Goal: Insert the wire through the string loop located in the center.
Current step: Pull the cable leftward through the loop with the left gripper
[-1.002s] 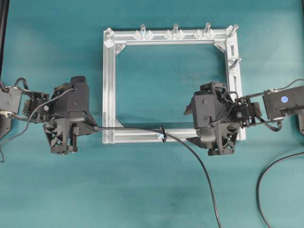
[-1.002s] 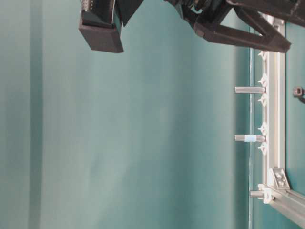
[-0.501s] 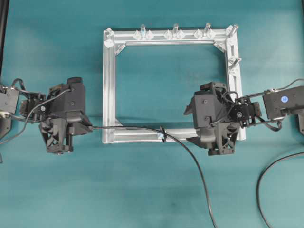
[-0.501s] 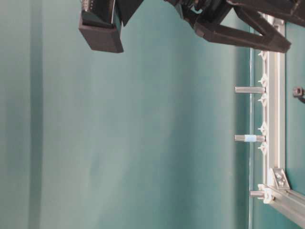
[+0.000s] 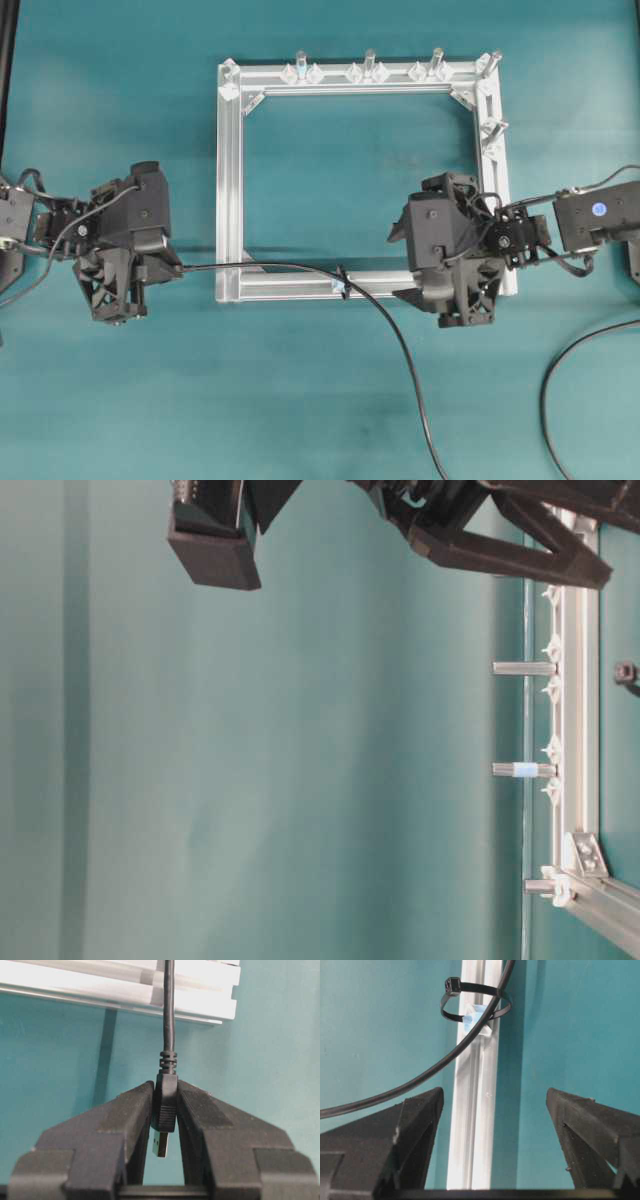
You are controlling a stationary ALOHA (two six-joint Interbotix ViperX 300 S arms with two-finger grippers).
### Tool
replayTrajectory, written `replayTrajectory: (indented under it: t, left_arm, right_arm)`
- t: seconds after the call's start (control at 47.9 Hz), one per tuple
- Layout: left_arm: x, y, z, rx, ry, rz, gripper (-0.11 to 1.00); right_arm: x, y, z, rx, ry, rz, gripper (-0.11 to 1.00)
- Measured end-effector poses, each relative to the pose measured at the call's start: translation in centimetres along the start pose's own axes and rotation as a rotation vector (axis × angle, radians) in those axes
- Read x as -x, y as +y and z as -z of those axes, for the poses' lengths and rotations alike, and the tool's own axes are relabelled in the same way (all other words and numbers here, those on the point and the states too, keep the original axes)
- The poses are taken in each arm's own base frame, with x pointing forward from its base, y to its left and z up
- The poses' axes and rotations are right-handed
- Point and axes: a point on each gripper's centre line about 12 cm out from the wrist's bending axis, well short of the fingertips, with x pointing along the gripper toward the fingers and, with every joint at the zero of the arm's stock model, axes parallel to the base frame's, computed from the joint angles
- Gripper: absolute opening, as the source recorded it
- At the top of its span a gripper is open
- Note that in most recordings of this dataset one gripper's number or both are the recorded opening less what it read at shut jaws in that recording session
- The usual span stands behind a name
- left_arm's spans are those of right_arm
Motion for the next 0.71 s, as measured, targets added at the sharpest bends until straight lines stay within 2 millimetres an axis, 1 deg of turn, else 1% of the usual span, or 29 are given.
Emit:
replayTrajectory:
  t: [0.292, 0.417, 0.438, 0.501, 0.522, 0.605, 0.71]
  left_arm:
    - [0.04, -0.36, -0.21, -0.003, -0.005, 0.008, 0.18]
    - [0.07, -0.46, -0.39, 0.007, -0.006, 0.01, 0.16]
    - [0.07, -0.47, -0.42, 0.007, -0.009, 0.011, 0.18]
    - [0.07, -0.56, -0.42, 0.006, -0.007, 0.012, 0.32]
    - [0.07, -0.56, -0.42, 0.007, -0.007, 0.012, 0.34]
    - [0.08, -0.63, -0.4, 0.005, -0.006, 0.014, 0.32]
    - [0.08, -0.69, -0.44, 0.002, -0.008, 0.015, 0.34]
  right_arm:
    - [0.0, 0.01, -0.02, 0.0, -0.001, -0.001, 0.83]
    - [0.0, 0.0, 0.0, 0.0, 0.0, 0.0, 0.83]
    - [0.01, 0.01, -0.06, 0.0, -0.002, 0.0, 0.83]
    - [0.0, 0.0, 0.0, 0.0, 0.0, 0.0, 0.83]
    - [0.0, 0.0, 0.0, 0.0, 0.0, 0.0, 0.83]
    - [0.0, 0.01, -0.02, 0.0, -0.001, -0.001, 0.83]
    - [0.0, 0.01, -0.02, 0.0, -0.001, -0.001, 0.83]
